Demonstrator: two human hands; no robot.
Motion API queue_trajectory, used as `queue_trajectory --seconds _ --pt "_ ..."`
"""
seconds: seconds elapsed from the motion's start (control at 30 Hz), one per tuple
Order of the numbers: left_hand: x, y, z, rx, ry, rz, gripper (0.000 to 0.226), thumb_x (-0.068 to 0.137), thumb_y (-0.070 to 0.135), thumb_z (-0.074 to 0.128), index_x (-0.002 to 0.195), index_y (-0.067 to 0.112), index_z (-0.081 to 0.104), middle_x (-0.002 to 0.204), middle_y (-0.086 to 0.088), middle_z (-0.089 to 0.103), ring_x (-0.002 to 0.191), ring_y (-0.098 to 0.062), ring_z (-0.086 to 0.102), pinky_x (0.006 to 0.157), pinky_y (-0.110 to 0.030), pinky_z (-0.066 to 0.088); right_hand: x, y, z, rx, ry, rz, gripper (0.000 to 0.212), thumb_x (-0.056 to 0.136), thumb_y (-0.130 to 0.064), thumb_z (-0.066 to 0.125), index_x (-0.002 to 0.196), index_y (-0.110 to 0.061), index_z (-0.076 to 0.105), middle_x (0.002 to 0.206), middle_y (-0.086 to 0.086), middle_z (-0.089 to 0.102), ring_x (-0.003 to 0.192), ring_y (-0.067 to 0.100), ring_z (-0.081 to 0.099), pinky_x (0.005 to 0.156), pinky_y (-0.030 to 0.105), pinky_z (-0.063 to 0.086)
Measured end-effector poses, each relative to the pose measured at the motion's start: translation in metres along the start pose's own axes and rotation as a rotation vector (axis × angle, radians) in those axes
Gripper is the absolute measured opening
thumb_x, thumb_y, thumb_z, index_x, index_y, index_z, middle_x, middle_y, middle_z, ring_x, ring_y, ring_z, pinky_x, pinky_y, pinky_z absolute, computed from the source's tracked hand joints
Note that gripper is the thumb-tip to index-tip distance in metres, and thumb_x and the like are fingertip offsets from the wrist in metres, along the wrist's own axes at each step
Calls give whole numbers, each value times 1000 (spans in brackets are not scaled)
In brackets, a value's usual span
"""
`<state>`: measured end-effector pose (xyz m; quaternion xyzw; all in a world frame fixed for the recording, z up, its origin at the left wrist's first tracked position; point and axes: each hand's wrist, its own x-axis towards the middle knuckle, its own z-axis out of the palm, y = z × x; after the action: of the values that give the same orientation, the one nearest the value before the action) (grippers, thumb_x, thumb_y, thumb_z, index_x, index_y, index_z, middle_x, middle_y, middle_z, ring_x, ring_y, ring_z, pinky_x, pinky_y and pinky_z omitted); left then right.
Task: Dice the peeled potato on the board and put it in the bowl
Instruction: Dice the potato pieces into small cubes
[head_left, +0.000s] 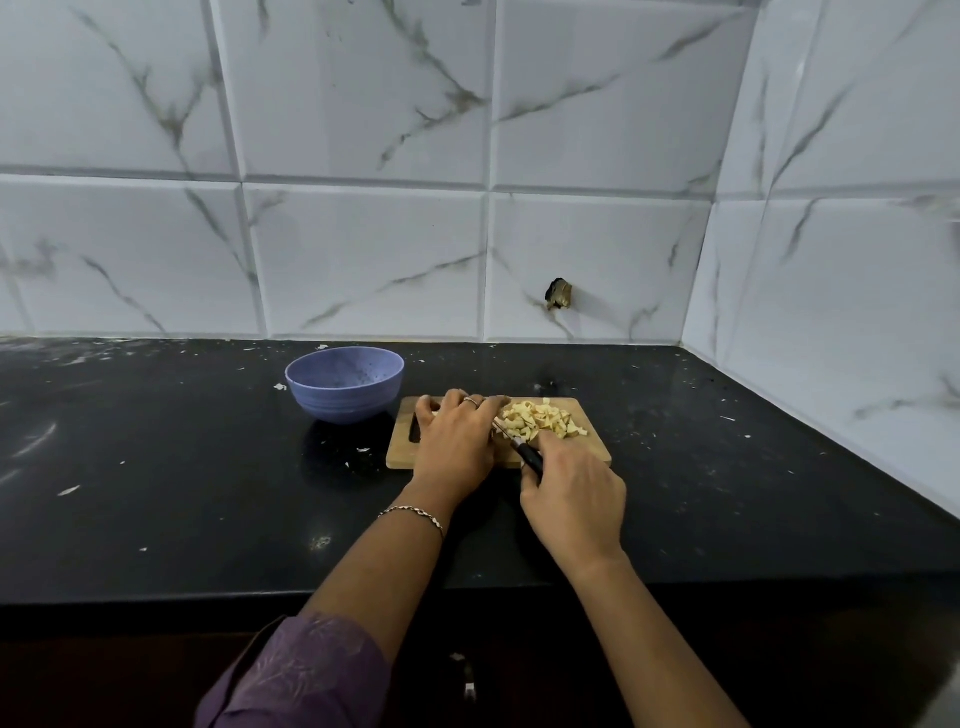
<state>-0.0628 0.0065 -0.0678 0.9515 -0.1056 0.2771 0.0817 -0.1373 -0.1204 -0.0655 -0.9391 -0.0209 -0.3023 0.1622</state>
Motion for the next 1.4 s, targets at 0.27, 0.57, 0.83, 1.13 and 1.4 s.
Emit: queue_trajectory --seconds 0.27,0.57,0.83,1.13,1.4 --pt "1 -2 4 -48 -16 3 47 94 28 57 138 41 48 149 6 38 135 -17 32 104 -46 14 0 0 0 5 19 11 11 94 -32 60 102 -25 58 82 -11 53 73 11 54 61 26 44" --pt "-3 -26 -13 -273 101 -665 48 90 7 53 134 27 50 139 -4 48 130 -27 39 103 -47 30 1 0 -2 68 -8 27 17 99 -37 53 112 -27 58 74 -13 46 70 8 46 64 27 40" --pt "-3 -27 -9 -157 -105 -635 37 96 35 48 126 18 60 137 -9 48 127 -31 38 102 -46 33 -4 -4 -7 23 -80 -71 26 96 -42 54 120 -35 62 76 -13 44 71 6 48 63 22 43" --pt "1 -31 -1 -34 -146 -476 33 96 36 44 120 24 65 125 -2 59 124 -26 38 97 -46 30 1 -1 2 -35 -68 -16 21 99 -37 51 117 -31 61 77 -12 50 68 7 51 60 23 47" --pt "2 -30 -1 -54 -114 -387 38 93 49 49 123 29 62 128 -2 60 125 -26 40 99 -44 27 3 0 3 88 -74 -66 45 102 -31 47 146 -39 42 83 -10 54 76 9 53 63 27 46"
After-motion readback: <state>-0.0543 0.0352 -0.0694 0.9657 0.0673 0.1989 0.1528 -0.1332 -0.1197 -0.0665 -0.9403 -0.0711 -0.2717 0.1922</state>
